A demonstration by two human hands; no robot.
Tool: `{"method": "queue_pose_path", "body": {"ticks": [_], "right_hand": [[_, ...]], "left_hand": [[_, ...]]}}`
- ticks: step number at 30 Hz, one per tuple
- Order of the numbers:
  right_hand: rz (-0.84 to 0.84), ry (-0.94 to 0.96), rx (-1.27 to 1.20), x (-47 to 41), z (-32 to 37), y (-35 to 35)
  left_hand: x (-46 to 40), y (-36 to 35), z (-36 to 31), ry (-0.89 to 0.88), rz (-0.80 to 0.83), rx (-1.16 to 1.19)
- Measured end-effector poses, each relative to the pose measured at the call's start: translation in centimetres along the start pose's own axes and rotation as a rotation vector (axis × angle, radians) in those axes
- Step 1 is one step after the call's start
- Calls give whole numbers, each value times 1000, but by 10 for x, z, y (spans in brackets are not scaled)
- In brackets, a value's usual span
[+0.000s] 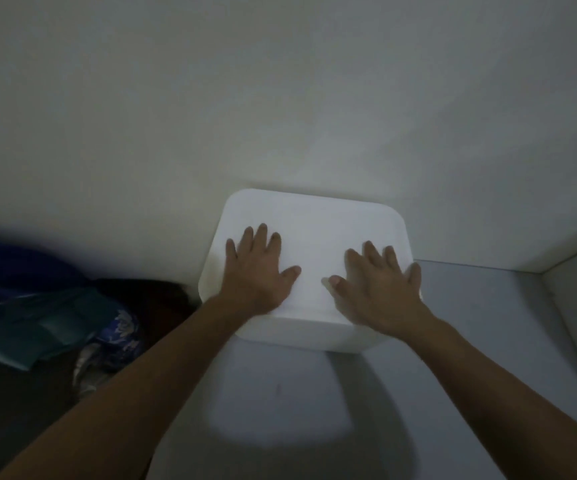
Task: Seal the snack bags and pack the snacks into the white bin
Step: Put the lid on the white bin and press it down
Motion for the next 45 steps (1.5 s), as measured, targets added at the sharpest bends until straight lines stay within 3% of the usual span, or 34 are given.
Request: {"method": "queue_pose_path", "body": {"ticks": [7,13,16,19,24,45], "right_hand": [[-139,-88,96,17,6,-23],[-182,-44,75,18,5,-16],[-58,19,-34,22,-4,-12],[38,141,-1,32,-16,-7],[79,262,233,40,-28,-17],[63,152,161,21,-21,-9]], "left_hand": [[25,-26,-22,57,-227,-111],[23,-24,-21,69,-155,-59],[24,-18,-12,-38,-80,44],[33,-7,15,-255,18,60],[44,-14,41,-469,14,-269],[23,-4,41,-301,-32,-323]]}}
Point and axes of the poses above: each hand's wrist, its own x-axis away from the middle knuckle, its own y-axis out of the back of the hand, z = x × y, the point moved 4 cm from there along -x, towards the middle knuckle, and after that the axes turned 1 degree about -y, right-handed, at the moved point
